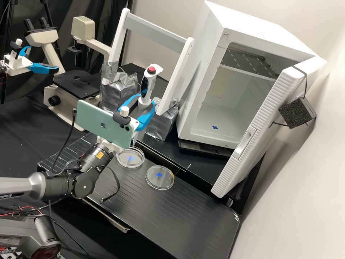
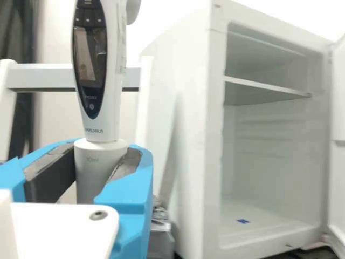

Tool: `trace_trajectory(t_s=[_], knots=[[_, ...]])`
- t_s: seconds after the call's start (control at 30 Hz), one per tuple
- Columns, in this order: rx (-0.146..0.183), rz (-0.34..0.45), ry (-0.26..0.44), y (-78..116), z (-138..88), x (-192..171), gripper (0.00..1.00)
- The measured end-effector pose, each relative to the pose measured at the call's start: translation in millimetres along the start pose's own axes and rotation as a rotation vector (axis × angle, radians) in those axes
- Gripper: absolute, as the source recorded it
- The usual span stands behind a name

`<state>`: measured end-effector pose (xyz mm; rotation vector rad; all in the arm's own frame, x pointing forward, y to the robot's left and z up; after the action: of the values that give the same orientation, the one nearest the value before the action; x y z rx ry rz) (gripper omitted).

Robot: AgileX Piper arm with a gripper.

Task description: Use the pipette

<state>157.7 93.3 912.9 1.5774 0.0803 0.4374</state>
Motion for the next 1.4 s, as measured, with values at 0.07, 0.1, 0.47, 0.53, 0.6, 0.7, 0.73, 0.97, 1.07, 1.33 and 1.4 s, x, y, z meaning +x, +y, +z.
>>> trace_trajectory(t_s=[0.07,0.1,0.47,0.53,0.6,0.7,0.73,0.97,1.07,1.33,1.4], knots=[[-0.01,0.016,-0.012,3.5,0.9,0.0,0.0],[-0.011,0.026,-0.017,5.0,1.5,-0.1,0.0],[-0.025,0.061,-0.032,12.0,3.3,0.1,0.0],[-0.032,0.048,-0.026,10.7,3.3,0.6,0.0],[-0.046,0.028,-0.012,9.1,3.0,2.0,0.0],[-0.064,-0.006,-0.004,5.5,3.8,3.2,0.0],[-0.063,-0.019,0.001,3.8,3.5,3.8,0.0],[-0.052,-0.045,0.024,-0.9,0.0,4.9,0.0],[-0.051,-0.048,0.027,-1.4,-0.4,5.0,0.0],[-0.054,-0.042,0.027,0.2,-2.2,5.3,0.0],[-0.059,-0.04,0.024,1.8,-4.8,5.8,0.0]])
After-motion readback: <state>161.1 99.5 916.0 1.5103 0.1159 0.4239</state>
